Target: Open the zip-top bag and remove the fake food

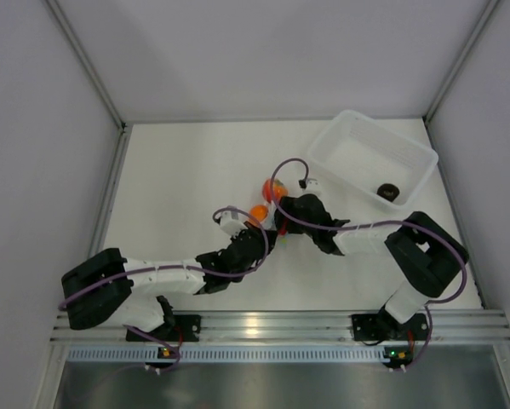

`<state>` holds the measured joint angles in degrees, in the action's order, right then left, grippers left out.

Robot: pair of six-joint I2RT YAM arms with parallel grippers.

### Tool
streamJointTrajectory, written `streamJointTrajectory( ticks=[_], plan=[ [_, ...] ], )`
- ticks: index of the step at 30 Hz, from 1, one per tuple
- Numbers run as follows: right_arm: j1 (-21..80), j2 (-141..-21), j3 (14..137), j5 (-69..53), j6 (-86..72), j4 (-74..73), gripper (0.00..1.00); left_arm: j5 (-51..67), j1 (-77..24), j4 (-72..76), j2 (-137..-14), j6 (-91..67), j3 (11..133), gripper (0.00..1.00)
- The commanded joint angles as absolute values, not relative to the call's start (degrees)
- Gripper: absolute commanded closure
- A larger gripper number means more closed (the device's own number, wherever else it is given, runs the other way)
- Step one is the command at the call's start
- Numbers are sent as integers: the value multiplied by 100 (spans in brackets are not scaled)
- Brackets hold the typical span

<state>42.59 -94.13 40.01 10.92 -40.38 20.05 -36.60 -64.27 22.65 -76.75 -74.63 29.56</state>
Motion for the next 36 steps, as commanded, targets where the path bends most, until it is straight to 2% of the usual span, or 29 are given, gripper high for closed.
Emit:
streamJointTrajectory(
  ticks=[1, 8, 16, 21, 26, 30, 36],
  plan=[
    [3972, -9133, 3675, 1960, -3700, 1407, 58, -3269, -6662, 2408, -7655, -7392, 2944, 100],
    [4280, -8166, 3507, 1776, -3454, 704, 57, -3691, -6574, 2145, -7638, -7164, 3102, 100],
    [5176, -7375, 3156, 1872, -3235, 536, 58, -3885, -6381, 1284, -7717, -6408, 4042, 100],
    [5677, -6470, 2717, 2100, -2953, 799, 62, -3691, -6117, 1099, -7699, -6232, 4078, 100],
    [5730, -5565, 2347, 2171, -2760, 1099, 64, -3472, -6038, 1107, -7655, -6196, 3938, 100],
    [5730, -5230, 2303, 2442, -2646, 993, 64, -3262, -6029, 1116, -7611, -6231, 3867, 100],
    [5730, -4834, 2066, 2549, -2575, 1589, 68, -2577, -6038, 1125, -7673, -6293, 3867, 100]
  ],
)
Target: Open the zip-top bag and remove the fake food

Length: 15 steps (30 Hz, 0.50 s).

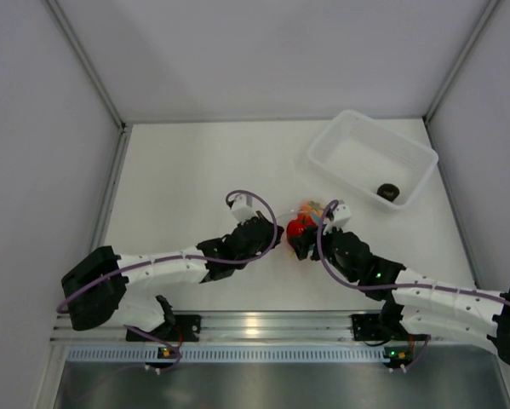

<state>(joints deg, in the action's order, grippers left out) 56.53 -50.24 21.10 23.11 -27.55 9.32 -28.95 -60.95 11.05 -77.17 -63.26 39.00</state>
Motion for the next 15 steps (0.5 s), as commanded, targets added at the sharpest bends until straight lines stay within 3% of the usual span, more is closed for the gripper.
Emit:
streamJointTrajectory(
  ticks=[1, 9, 15],
  plan=[
    [5739, -4817, 2048, 2549, -2575, 1669, 68, -2497, -6038, 1134, -7699, -6302, 3876, 100],
    [5731, -4939, 1933, 2470, -2356, 3014, 70, -1846, -6064, 1362, -7866, -6486, 3771, 100],
    [5722, -4905, 2118, 2049, -2750, 3235, 70, -2223, -6073, 1354, -7779, -6776, 3560, 100]
  ],
)
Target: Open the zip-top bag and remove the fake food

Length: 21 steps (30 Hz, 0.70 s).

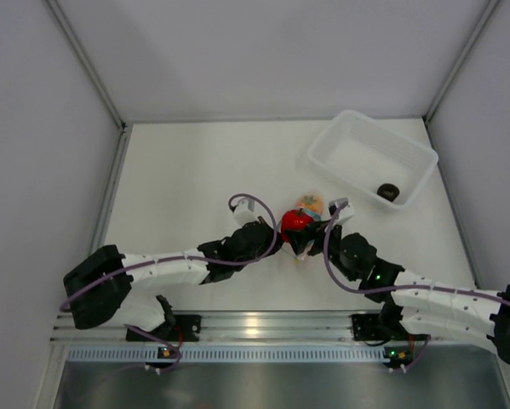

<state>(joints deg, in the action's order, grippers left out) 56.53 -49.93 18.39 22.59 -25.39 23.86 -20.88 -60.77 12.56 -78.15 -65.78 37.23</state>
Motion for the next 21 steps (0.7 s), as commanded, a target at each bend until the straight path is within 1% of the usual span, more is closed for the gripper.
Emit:
streamJointTrajectory(
  ticks=[1, 6, 8, 12, 16, 18, 20, 21],
  plan=[
    [5730, -4835, 2179, 1943, -2864, 3104, 70, -2302, -6065, 1354, -7735, -6829, 3516, 100],
    [5713, -4562, 2487, 1451, -3409, 1954, 69, -3048, -6064, 1345, -7322, -7180, 3051, 100],
    [5704, -4290, 2461, 1206, -3506, 1846, 68, -3225, -6064, 1336, -7067, -7207, 2927, 100],
    [5669, -3824, 2408, 1257, -3630, 1293, 68, -3559, -6064, 1327, -6733, -7225, 2646, 100],
    [5590, -3446, 2610, 1099, -3630, 784, 69, -3813, -6073, 976, -6618, -7347, 2610, 100],
    [5529, -3489, 2969, 775, -3586, 283, 68, -3928, -6064, 722, -6557, -7453, 2619, 100],
    [5406, -3900, 3460, 354, -3341, -374, 69, -4051, -6064, 625, -6434, -7479, 2602, 100],
    [5379, -3902, 3550, 404, -3262, -508, 70, -4069, -6064, 615, -6381, -7462, 2584, 100]
  ],
)
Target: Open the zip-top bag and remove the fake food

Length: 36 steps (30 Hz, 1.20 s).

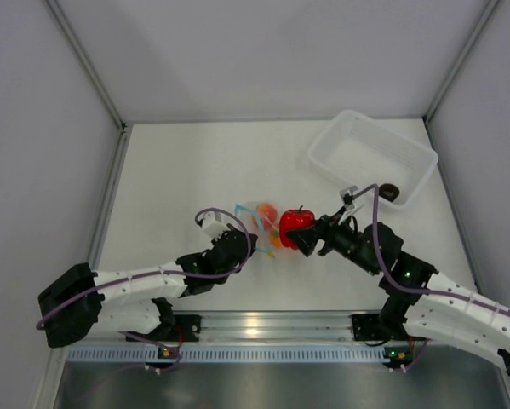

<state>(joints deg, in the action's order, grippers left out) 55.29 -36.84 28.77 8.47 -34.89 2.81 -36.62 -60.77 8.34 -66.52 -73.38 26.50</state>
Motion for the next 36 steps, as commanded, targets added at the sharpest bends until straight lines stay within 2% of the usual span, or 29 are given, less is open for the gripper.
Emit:
streamJointTrajectory(
  ticks=[1, 4, 7, 11, 15, 17, 21, 25, 32, 36],
  plan=[
    [5379, -3972, 3612, 552, -3139, -623, 70, -4087, -6064, 554, -6303, -7445, 2567, 100],
    [5283, -3955, 3831, 1606, -2902, -1141, 70, -4236, -6064, 239, -5951, -7401, 2593, 100],
    [4590, -4139, 4148, 1750, -2691, -1529, 68, -4324, -6064, 18, -5513, -7025, 2619, 100],
    [2722, -4657, 4534, 1338, -2514, -1599, 68, -4307, -6056, -544, -4984, -6470, 2882, 100],
    [1365, -5614, 4877, 1160, -2452, -1372, 69, -4140, -6003, -931, -4641, -5837, 3242, 100],
    [882, -6334, 5131, 1509, -2435, -1178, 71, -3912, -5977, -1010, -4606, -5356, 3523, 100],
    [589, -7469, 5817, 2135, -2382, -1020, 71, -3745, -5924, -1563, -4772, -4765, 4077, 100],
    [387, -8522, 6608, 2048, -2592, -1063, 71, -3718, -5854, -2002, -5097, -4395, 4491, 100],
    [378, -10106, 8075, 1960, -2479, -1564, 66, -3419, -5695, -2013, -5343, -4201, 4535, 100],
    [378, -10572, 8226, 2004, -2365, -1415, 63, -3367, -5625, -2013, -5607, -4192, 4658, 100]
  ],
)
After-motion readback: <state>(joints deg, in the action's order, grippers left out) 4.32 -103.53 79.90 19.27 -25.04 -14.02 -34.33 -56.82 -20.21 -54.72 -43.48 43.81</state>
